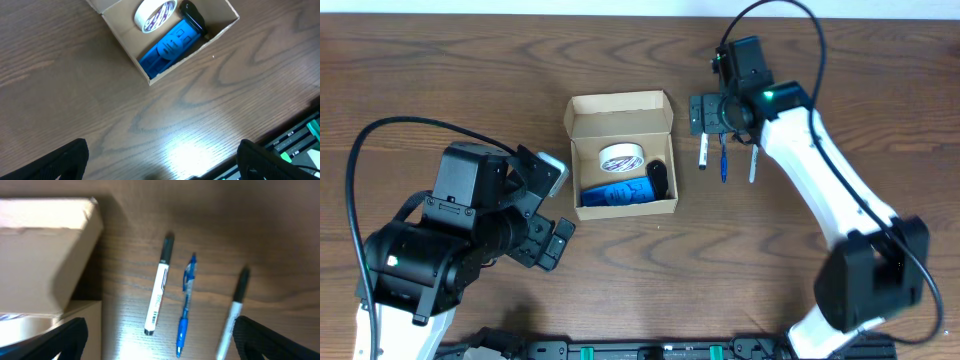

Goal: Pack container
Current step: 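Lift the right gripper out and move it above the markers, then lower the right gripper and grasp the black-capped white marker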

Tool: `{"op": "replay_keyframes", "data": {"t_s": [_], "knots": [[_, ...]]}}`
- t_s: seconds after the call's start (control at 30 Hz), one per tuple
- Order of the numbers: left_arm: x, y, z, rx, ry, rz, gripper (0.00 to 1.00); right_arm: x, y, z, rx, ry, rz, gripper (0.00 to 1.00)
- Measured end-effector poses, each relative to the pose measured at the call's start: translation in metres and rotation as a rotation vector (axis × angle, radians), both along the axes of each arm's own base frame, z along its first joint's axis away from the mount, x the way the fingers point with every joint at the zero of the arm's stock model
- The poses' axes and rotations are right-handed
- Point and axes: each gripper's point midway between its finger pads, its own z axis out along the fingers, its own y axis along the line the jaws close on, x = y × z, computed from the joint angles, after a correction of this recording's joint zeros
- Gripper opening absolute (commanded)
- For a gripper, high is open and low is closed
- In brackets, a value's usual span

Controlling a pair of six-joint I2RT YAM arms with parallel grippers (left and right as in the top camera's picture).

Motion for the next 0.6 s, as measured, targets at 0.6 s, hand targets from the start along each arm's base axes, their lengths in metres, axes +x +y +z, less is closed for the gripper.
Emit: {"op": "replay_keyframes", "data": {"t_s": [0.6], "knots": [[0.000, 0.000, 0.000, 0.000, 0.000, 0.000, 0.95, 0.013, 0.019, -0.077, 0.137, 0.147, -0.018, 0.79]]}}
